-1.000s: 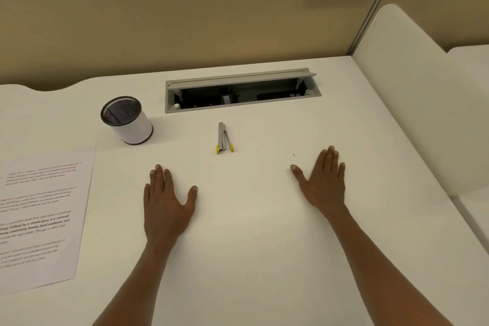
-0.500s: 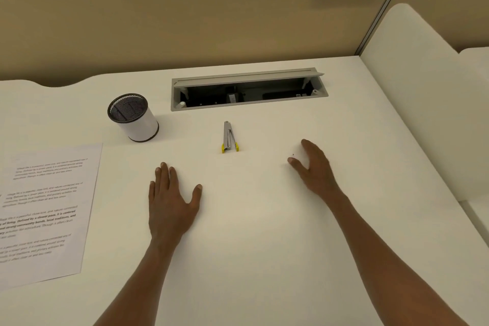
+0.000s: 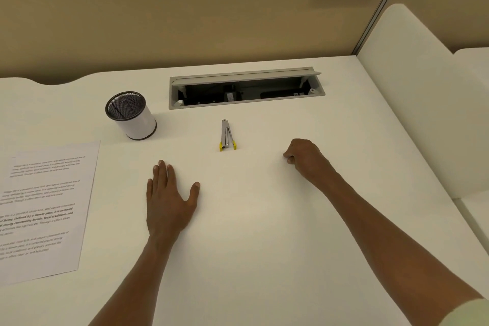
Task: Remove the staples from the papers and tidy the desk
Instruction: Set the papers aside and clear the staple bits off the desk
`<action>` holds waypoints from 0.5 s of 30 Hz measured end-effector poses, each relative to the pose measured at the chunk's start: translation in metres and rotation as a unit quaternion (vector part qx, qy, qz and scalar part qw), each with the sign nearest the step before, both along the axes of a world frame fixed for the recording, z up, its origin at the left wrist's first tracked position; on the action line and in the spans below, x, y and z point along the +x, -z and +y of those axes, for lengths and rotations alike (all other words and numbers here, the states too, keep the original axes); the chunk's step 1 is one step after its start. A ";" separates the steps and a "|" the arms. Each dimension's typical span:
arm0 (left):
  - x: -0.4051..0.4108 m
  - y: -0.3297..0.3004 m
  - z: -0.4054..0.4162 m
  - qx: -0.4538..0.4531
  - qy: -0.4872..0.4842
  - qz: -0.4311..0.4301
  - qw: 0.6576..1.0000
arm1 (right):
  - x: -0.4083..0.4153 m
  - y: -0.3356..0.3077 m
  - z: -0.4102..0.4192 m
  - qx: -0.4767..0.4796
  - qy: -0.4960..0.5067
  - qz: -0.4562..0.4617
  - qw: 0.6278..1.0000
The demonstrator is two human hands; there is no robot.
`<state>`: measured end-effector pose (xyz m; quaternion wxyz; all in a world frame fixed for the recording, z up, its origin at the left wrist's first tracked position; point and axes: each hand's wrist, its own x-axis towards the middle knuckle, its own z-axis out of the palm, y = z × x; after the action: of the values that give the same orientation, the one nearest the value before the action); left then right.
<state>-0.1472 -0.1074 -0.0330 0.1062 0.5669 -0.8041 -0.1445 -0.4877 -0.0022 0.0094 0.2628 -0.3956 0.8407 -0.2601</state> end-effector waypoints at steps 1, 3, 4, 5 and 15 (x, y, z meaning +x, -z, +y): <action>0.000 0.000 -0.001 0.000 0.000 0.001 1.000 | 0.001 -0.002 0.000 0.013 -0.032 0.049 0.998; 0.001 0.000 0.000 -0.002 0.000 0.001 1.000 | 0.005 -0.010 0.000 0.019 -0.118 0.165 0.979; 0.001 0.000 0.000 -0.002 0.000 0.001 1.000 | 0.006 -0.012 -0.001 0.010 -0.149 0.201 0.968; 0.001 0.000 0.000 -0.001 0.000 0.002 1.000 | 0.008 -0.015 -0.002 0.000 -0.169 0.223 0.960; 0.001 0.001 0.001 -0.003 -0.001 0.010 1.000 | 0.007 0.004 0.001 0.020 -0.201 0.388 0.899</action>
<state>-0.1466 -0.1061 -0.0338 0.1161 0.5658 -0.8028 -0.1481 -0.4811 -0.0011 0.0052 -0.0296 -0.6201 0.7839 -0.0110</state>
